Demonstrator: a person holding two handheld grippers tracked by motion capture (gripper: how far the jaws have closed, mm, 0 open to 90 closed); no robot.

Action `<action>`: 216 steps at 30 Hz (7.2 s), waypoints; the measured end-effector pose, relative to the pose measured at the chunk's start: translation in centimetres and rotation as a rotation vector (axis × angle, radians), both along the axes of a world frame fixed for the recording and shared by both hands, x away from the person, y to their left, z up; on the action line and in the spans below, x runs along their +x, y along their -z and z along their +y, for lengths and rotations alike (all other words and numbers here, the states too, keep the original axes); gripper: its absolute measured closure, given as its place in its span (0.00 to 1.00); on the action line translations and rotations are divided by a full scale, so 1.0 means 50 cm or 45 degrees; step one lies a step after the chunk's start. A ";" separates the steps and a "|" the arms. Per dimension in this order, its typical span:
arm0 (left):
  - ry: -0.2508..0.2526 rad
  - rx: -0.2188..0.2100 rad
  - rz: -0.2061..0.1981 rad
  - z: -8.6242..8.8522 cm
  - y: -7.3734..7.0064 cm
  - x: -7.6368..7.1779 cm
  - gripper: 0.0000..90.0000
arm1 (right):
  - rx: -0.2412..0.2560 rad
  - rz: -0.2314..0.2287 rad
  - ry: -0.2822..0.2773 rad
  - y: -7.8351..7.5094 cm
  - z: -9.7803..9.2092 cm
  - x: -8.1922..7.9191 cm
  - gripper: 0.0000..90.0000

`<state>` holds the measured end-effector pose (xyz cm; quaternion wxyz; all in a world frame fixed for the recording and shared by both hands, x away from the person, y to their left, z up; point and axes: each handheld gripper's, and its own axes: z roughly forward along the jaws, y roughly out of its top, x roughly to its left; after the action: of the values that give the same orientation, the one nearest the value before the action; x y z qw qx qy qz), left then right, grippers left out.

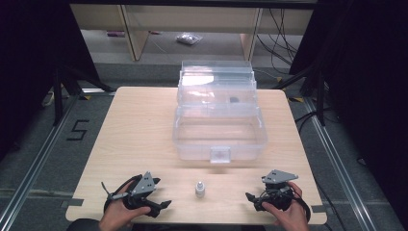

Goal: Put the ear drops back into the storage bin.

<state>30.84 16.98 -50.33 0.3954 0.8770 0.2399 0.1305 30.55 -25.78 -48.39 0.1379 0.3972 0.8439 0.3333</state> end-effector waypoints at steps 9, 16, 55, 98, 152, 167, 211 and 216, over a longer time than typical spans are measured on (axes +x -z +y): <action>-0.002 -0.009 0.005 -0.001 0.001 0.000 0.17 | -0.015 -0.010 -0.046 -0.002 0.010 0.003 0.17; -0.002 -0.008 0.004 -0.001 0.001 0.000 0.17 | -0.024 0.005 -0.117 -0.005 0.029 0.003 0.20; -0.013 -0.025 0.007 -0.001 0.002 -0.001 0.17 | -0.207 0.089 -0.463 -0.037 0.203 0.036 0.28; 0.009 0.004 -0.007 0.002 -0.002 0.000 0.17 | -0.490 0.163 -0.709 -0.038 0.360 0.083 0.50; -0.005 -0.033 0.003 0.001 0.000 -0.002 0.17 | -0.487 0.215 -0.696 -0.114 0.333 0.119 0.67; -0.006 -0.038 0.002 0.000 0.001 -0.001 0.17 | -0.465 0.215 -0.634 -0.188 0.271 0.157 0.67; 0.006 -0.013 0.004 0.002 0.000 0.001 0.17 | -0.510 0.265 -0.291 -0.271 0.122 0.326 0.67; 0.006 -0.014 0.006 0.002 0.000 0.001 0.17 | -0.510 0.291 -0.246 -0.257 0.115 0.347 0.67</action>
<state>30.89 17.09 -50.34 0.3999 0.8757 0.2395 0.1262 47.92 -20.05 -35.53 0.0851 0.3143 0.9373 0.1239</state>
